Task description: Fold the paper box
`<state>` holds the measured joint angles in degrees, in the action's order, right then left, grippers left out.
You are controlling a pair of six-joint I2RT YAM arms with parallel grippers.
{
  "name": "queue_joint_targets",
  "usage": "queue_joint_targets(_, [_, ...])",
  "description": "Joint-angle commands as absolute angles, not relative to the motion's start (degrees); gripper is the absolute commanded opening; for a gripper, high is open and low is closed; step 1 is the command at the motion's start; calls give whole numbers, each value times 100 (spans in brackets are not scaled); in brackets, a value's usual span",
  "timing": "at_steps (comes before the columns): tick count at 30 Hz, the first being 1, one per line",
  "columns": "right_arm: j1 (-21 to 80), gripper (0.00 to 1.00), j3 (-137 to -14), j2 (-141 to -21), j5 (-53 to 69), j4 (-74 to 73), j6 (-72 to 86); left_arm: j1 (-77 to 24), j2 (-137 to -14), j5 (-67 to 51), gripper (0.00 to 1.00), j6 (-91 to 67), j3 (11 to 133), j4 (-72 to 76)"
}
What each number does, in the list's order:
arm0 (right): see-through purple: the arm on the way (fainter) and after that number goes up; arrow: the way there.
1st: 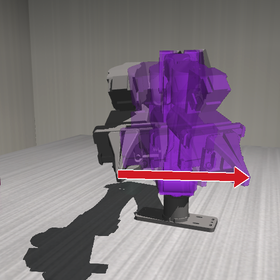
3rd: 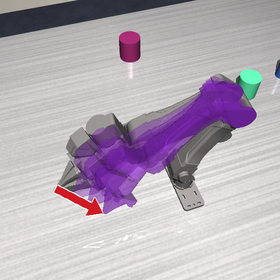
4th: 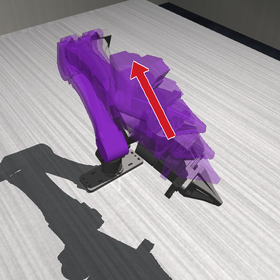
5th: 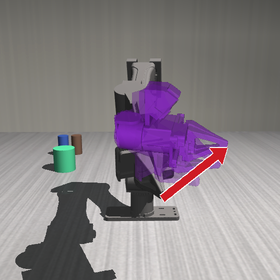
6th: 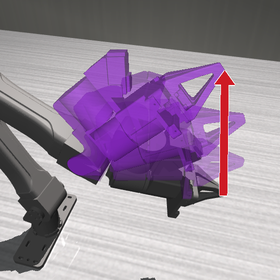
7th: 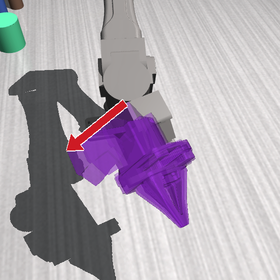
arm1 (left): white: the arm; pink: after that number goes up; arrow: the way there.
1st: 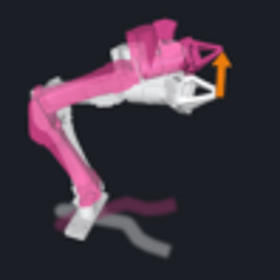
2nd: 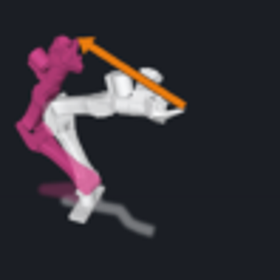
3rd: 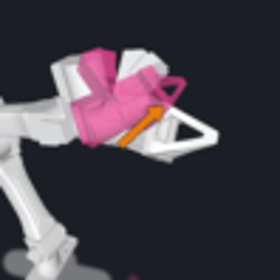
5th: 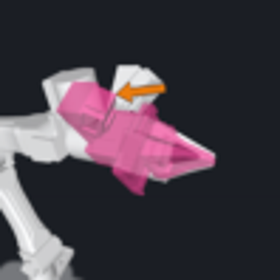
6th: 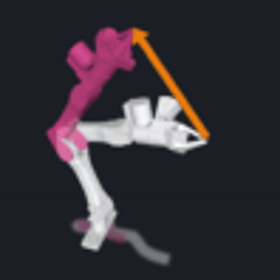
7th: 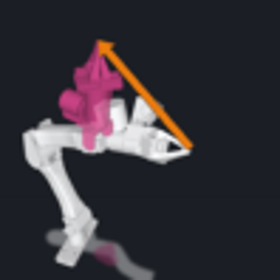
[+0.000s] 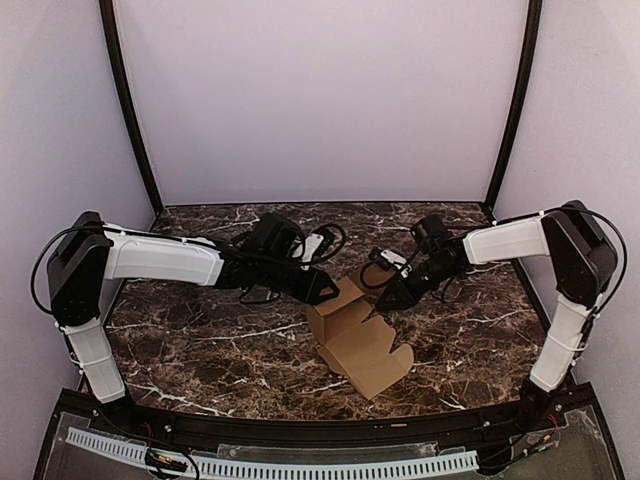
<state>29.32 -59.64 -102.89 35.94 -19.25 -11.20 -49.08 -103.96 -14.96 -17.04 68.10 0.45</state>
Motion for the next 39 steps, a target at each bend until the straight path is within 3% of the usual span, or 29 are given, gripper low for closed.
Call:
queue_joint_targets(1, [2949,22,-6208,-10479,3409,-1773,-969,-4928,-10357,-1574,38,-1674,6694,-69])
queue_joint_targets(13, [3311,11,-6422,-10765,2287,-1647,-876,-4926,-10443,-1529,37,-1666,6786,-160])
queue_joint_targets(39, [3618,15,-6355,-10639,1374,-1415,-799,-4924,-10556,-1345,37,-1534,7018,-442])
